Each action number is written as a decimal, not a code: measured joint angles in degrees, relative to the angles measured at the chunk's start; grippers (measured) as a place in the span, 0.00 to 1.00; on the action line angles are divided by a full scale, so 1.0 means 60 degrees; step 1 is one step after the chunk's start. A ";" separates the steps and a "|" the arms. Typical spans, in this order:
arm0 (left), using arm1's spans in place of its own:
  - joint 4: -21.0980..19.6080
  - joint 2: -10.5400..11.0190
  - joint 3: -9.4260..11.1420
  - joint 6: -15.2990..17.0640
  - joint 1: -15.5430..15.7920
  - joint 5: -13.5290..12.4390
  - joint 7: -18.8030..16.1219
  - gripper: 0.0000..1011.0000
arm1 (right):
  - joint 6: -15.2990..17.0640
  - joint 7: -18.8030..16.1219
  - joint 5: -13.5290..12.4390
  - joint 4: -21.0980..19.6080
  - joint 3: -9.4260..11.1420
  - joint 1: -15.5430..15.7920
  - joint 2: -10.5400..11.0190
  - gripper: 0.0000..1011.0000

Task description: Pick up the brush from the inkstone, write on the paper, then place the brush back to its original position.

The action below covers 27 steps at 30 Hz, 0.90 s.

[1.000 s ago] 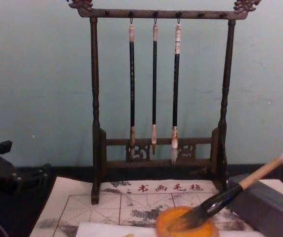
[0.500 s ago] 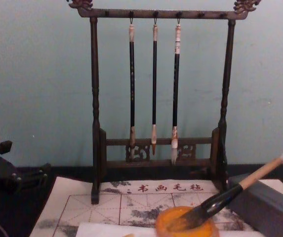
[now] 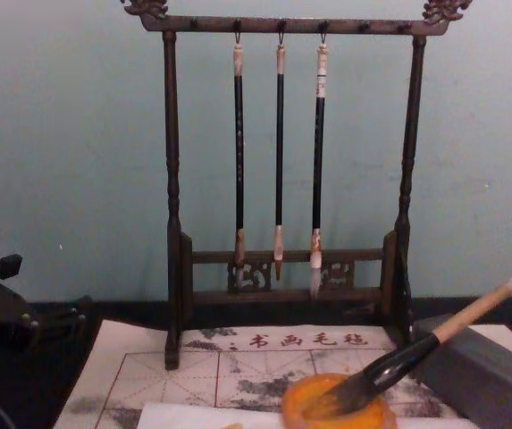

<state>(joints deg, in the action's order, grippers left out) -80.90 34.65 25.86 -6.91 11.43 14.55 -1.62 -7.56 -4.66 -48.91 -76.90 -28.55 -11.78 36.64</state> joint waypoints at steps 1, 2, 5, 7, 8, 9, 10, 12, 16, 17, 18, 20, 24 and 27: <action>0.0000 0.0000 0.0000 0.0000 0.0000 0.0000 0.0000 0.99 | -0.0001 -0.0001 0.0000 0.0000 0.0000 0.0000 0.0000 0.99; 0.0000 0.0000 0.0000 0.0000 0.0000 0.0000 0.0000 0.99 | 0.0000 -0.0001 0.0000 0.0000 0.0000 0.0000 0.0000 0.99; 0.0000 0.0000 0.0000 0.0000 0.0000 0.0000 0.0000 0.99 | 0.0000 -0.0001 0.0000 0.0000 0.0000 0.0001 0.0000 0.99; 0.0000 0.0000 0.0000 0.0000 0.0000 0.0000 0.0000 0.99 | -0.0001 -0.0001 0.0000 0.0000 0.0000 0.0000 -0.0001 0.99; 0.0000 0.0000 0.0000 0.0000 0.0000 0.0000 0.0000 0.99 | 0.0000 -0.0001 0.0000 0.0000 0.0000 0.0000 0.0000 0.99; 0.0000 0.0000 0.0000 0.0000 0.0000 0.0000 0.0000 0.99 | 0.0000 0.0000 0.0000 0.0000 0.0000 0.0000 0.0000 0.99; 0.0000 0.0000 0.0000 0.0000 0.0000 0.0000 0.0000 0.99 | 0.0000 0.0000 0.0000 0.0000 0.0000 0.0000 0.0000 0.99; 0.0000 0.0000 0.0000 0.0000 0.0000 0.0000 0.0000 0.99 | -0.0001 0.0000 0.0000 0.0000 0.0001 0.0000 0.0000 0.99; 0.0000 0.0000 0.0000 0.0000 -0.0001 0.0000 0.0000 0.99 | -0.0001 -0.0001 0.0000 0.0000 0.0001 0.0000 0.0000 0.99; 0.0000 0.0000 0.0000 0.0000 0.0000 0.0000 0.0000 0.99 | -0.0001 0.0000 0.0000 0.0000 0.0000 0.0000 0.0000 0.99; 0.0000 0.0000 0.0000 0.0000 0.0000 0.0000 0.0000 0.99 | 0.0000 0.0000 0.0000 0.0000 0.0001 0.0000 0.0000 0.99; 0.0000 0.0000 0.0000 0.0000 -0.0001 0.0000 0.0000 0.99 | -0.0001 -0.0001 0.0000 0.0000 0.0000 0.0000 0.0000 0.99; 0.0000 0.0000 0.0000 0.0000 0.0000 0.0000 0.0000 0.99 | 0.0000 -0.0001 0.0000 0.0000 0.0000 0.0000 0.0000 0.99; 0.0000 0.0000 0.0000 0.0000 0.0000 0.0000 0.0000 0.99 | 0.0000 0.0000 0.0000 0.0000 0.0000 0.0000 0.0000 0.99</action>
<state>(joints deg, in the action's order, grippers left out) -80.90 34.65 25.86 -6.91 11.43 14.55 -1.62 -7.56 -4.66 -48.91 -76.90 -28.55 -11.78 36.64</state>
